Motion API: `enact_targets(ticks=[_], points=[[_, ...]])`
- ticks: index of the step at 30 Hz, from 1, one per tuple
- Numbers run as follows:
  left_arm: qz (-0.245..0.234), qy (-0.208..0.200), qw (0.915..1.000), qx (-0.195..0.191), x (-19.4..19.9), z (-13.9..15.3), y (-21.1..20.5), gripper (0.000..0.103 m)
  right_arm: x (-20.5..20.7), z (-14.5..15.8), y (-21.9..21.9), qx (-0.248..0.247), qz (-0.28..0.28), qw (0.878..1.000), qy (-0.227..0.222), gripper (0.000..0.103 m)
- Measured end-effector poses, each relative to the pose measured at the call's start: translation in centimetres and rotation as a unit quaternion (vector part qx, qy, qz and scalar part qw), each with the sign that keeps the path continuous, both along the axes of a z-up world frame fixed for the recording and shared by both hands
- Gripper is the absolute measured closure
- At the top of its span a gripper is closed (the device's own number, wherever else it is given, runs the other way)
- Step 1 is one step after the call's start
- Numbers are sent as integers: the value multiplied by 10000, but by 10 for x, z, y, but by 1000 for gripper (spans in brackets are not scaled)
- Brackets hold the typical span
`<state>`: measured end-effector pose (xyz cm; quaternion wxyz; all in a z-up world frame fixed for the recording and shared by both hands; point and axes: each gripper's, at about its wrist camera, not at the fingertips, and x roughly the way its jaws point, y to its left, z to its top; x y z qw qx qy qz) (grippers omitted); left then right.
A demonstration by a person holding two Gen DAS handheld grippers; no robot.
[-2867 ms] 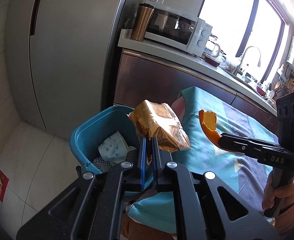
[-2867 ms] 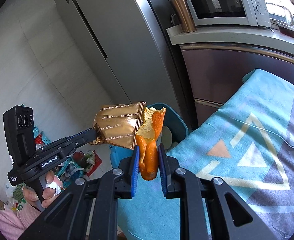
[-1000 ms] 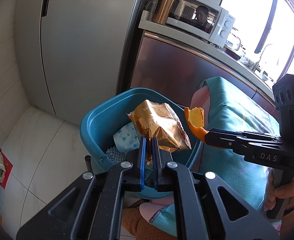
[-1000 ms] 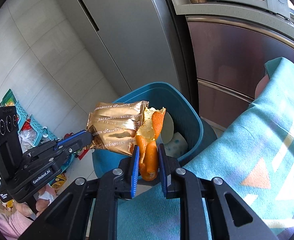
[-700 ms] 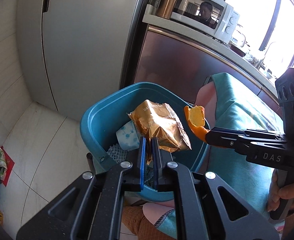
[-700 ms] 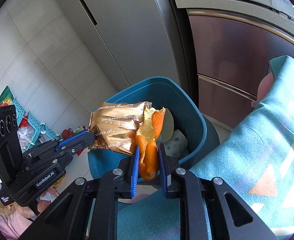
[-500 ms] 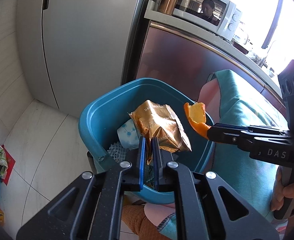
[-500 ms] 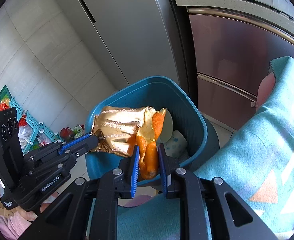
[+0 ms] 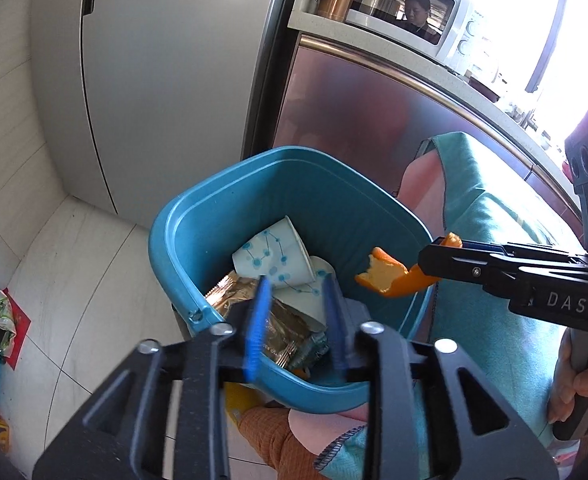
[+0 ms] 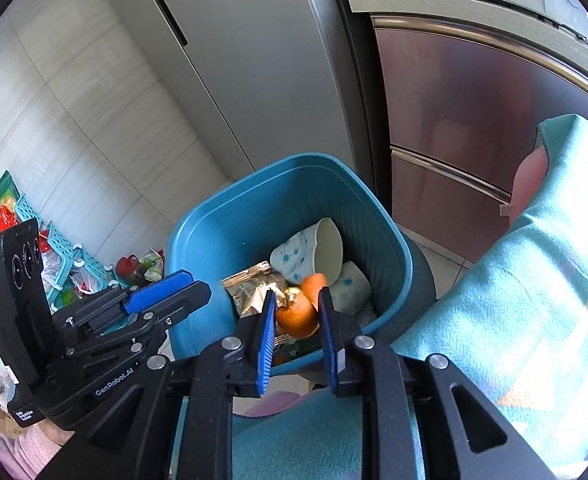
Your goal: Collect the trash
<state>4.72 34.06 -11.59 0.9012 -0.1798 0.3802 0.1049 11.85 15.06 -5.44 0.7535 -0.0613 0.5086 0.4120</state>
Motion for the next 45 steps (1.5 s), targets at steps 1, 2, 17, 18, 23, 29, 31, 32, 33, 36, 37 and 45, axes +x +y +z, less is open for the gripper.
enact_targets(ticks=[1, 2, 17, 18, 23, 29, 31, 32, 33, 36, 37, 45], points=[[-12, -30, 10000, 5, -1, 1, 0, 67, 0, 0, -2, 38, -10, 10000, 7, 81], [-17, -54, 10000, 19, -2, 3, -1, 63, -1, 1, -4, 75, -19, 10000, 12, 76], [-15, -670, 9963, 530, -44, 44, -17, 14, -40, 37, -61, 828, -353, 9949, -465, 39], [-2, -757, 9953, 607, -48, 48, -20, 10, -45, 41, -69, 894, -449, 9935, -545, 36], [-107, -1083, 9894, 966, -65, 68, -45, 6, -63, 54, -117, 1185, -983, 9851, -761, 23], [-186, -1398, 9839, 1099, -77, 88, -76, 6, -100, 75, -164, 1105, -1634, 9673, -1595, 7], [-215, -1518, 9815, 1146, -80, 94, -88, 6, -113, 80, -177, 1147, -1824, 9594, -1820, 7], [-230, -1589, 9802, 1156, -82, 97, -93, 6, -118, 82, -183, 1104, -1905, 9554, -1969, 7], [-263, -1652, 9790, 1163, -84, 100, -98, 6, -125, 84, -188, 1053, -1979, 9508, -2136, 7], [-305, -1864, 9741, 1243, -89, 110, -115, 6, -141, 89, -202, 914, -2199, 9365, -2573, 7], [-338, -1924, 9725, 1266, -90, 112, -121, 6, -146, 91, -208, 874, -2296, 9305, -2717, 7], [-508, -2203, 9615, 1563, -100, 126, -164, 6, -173, 104, -248, 771, -2856, 8943, -3358, 7]])
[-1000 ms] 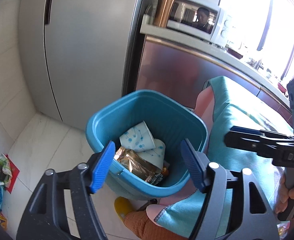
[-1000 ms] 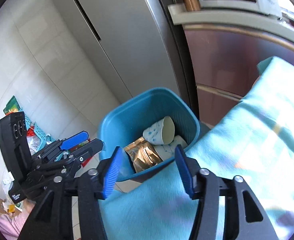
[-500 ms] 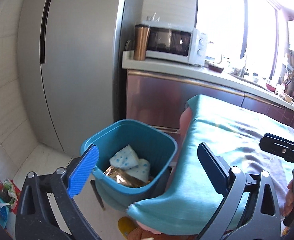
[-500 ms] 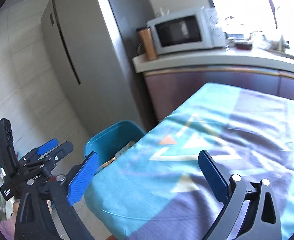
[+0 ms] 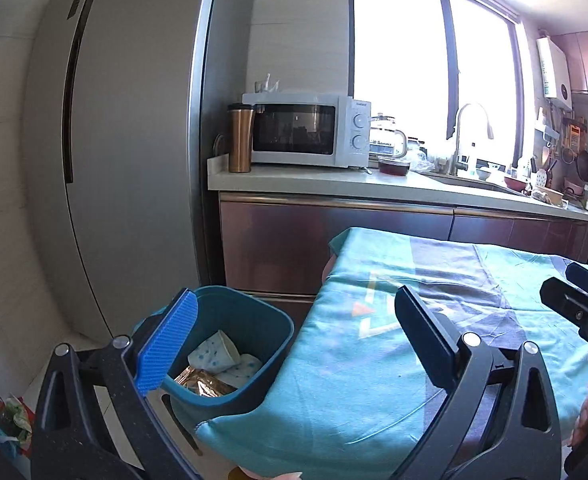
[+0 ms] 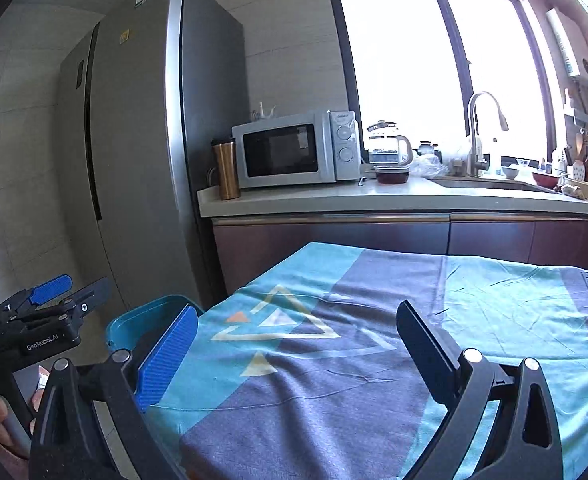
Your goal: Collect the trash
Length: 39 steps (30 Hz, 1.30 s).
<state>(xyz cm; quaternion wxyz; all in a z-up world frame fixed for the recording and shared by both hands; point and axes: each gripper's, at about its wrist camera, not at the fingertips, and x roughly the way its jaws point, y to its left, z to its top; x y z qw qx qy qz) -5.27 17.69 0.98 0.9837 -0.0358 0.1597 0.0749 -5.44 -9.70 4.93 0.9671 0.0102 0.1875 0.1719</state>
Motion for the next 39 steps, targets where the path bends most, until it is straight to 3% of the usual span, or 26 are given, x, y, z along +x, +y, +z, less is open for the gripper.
enact_targets(ticks=[19, 39], points=[[-29, -427, 9988, 254, -21, 8, -33, 6, -23, 3, -29, 44, -390, 9987, -312, 7], [-45, -467, 9986, 258, -22, 6, -35, 6, -27, 8, -36, 43, -448, 9983, -378, 7]])
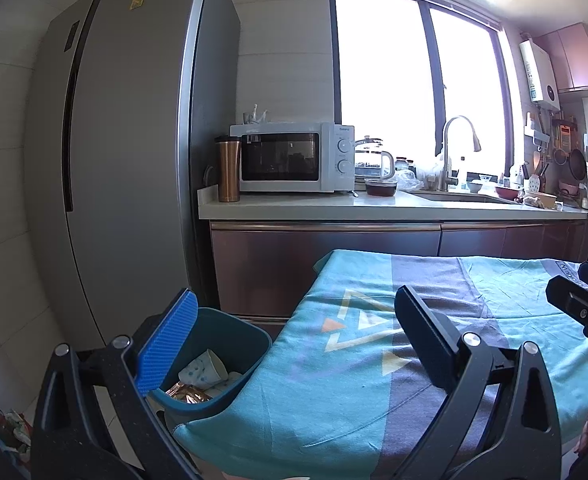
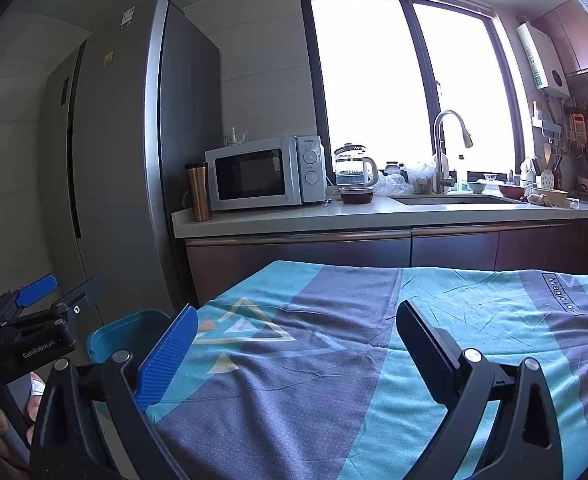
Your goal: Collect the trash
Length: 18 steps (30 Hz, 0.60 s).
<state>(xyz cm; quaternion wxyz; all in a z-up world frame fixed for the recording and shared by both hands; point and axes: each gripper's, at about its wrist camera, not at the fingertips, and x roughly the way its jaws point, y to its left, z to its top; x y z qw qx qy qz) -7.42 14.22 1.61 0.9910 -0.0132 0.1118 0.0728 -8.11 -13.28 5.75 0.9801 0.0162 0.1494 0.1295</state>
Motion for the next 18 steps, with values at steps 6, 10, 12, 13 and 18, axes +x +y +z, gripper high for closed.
enact_targets(ticks=[6, 10, 12, 13, 18], points=[[-10, 5, 10000, 9, 2, 0, -1, 6, 0, 0, 0, -6, -11, 10000, 9, 7], [-12, 10, 10000, 7, 4, -1, -1, 6, 0, 0, -2, 6, -24, 10000, 6, 7], [-12, 7, 10000, 4, 4, -1, -2, 6, 2, 1, -3, 6, -28, 10000, 23, 7], [-4, 3, 10000, 8, 4, -1, -2, 6, 2, 1, -3, 10, -32, 10000, 18, 7], [-19, 0, 10000, 18, 5, -2, -5, 6, 4, 1, -5, 9, -51, 10000, 20, 7]])
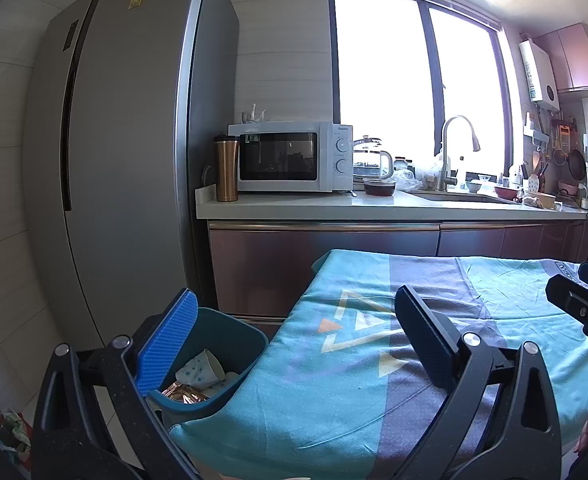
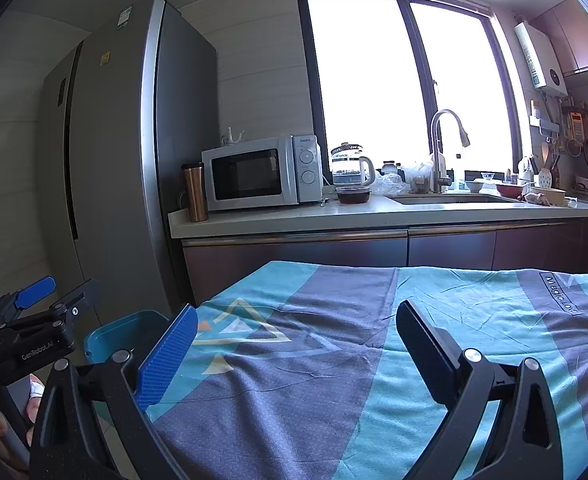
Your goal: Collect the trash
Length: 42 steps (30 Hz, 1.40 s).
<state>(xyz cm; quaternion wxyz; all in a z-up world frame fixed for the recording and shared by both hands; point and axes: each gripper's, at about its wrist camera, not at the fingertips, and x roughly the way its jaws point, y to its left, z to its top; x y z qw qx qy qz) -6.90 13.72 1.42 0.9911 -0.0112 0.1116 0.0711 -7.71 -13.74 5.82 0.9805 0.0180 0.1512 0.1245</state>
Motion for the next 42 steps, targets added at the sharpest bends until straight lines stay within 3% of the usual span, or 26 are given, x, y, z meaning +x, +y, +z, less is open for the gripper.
enact_targets(ticks=[42], points=[[-28, 53, 10000, 29, 1, -2, -1, 6, 1, -3, 0, 29, -39, 10000, 38, 7]])
